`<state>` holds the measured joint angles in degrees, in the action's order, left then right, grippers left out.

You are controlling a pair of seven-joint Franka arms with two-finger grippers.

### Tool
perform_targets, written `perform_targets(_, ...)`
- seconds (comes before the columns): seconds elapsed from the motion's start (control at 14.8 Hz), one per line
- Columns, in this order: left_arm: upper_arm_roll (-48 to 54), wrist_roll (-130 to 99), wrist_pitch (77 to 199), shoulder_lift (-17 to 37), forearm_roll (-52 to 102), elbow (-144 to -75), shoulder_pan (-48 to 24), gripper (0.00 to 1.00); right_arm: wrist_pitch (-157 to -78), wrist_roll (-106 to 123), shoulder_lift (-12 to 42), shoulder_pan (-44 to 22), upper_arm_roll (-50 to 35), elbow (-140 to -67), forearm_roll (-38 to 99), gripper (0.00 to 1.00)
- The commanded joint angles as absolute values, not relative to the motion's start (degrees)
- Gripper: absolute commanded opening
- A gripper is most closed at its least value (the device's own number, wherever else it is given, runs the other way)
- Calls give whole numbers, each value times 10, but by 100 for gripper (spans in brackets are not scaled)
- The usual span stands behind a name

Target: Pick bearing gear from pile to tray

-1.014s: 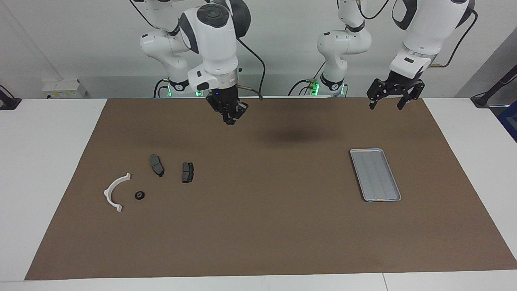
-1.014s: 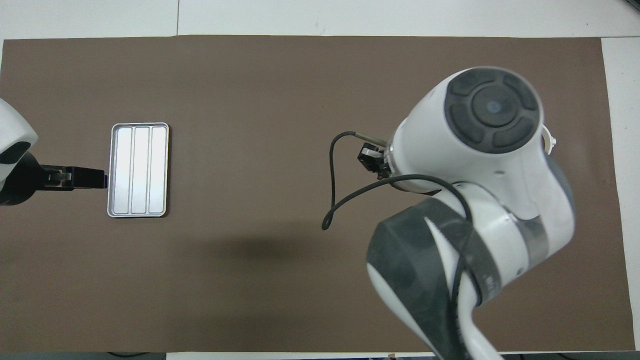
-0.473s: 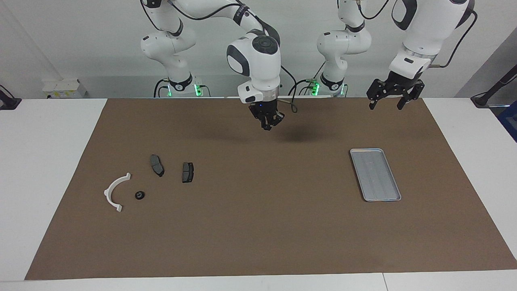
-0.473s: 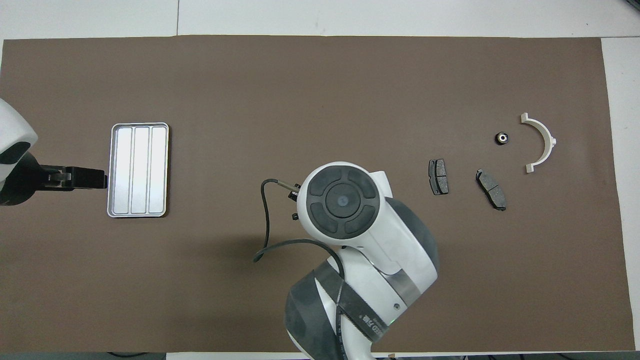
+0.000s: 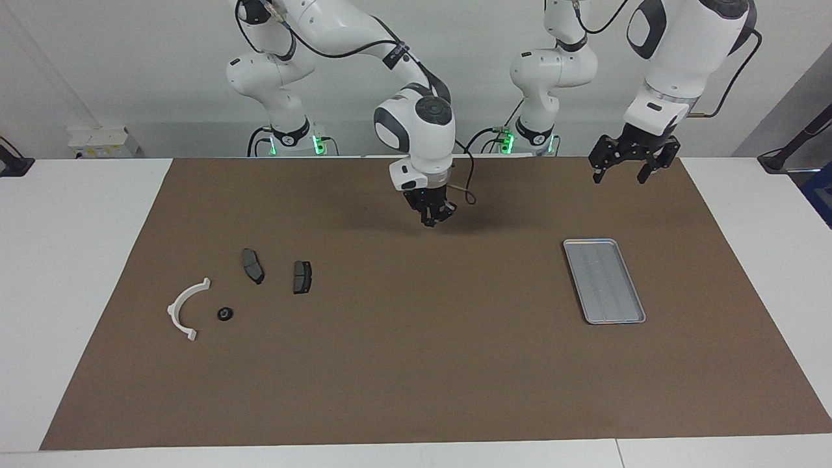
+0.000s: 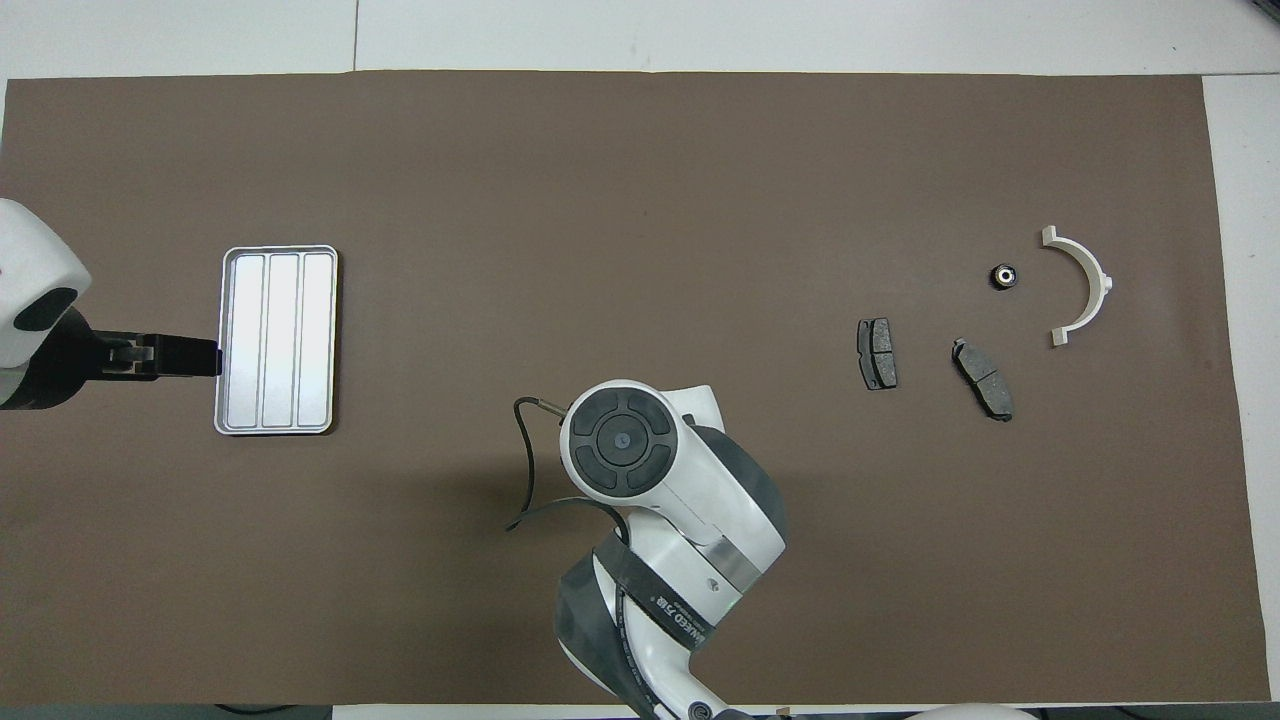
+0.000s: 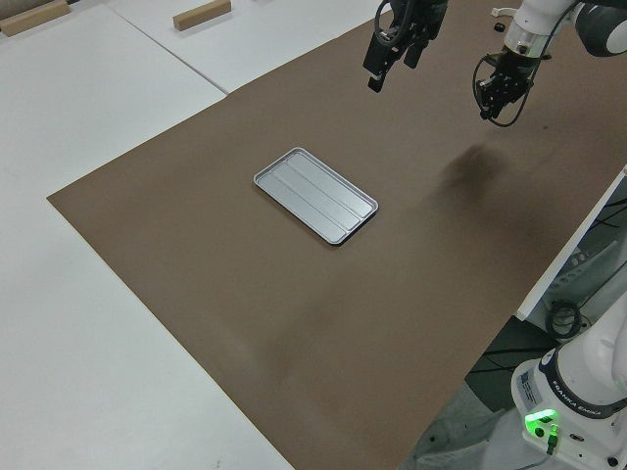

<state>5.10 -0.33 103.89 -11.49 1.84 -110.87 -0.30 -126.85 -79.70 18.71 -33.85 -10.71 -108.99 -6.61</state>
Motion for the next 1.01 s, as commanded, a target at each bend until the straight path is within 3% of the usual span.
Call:
perform_targets(0.0, 51, 5, 1058, -134, 14, -1135, 0, 100, -1290, -840, 222, -352, -105, -1085, -107, 0)
perform_targets(0.95, 51, -4, 1073, -131, 14, -1150, -8, 100, -1320, -841, 226, -351, -105, -1095, -112, 0)
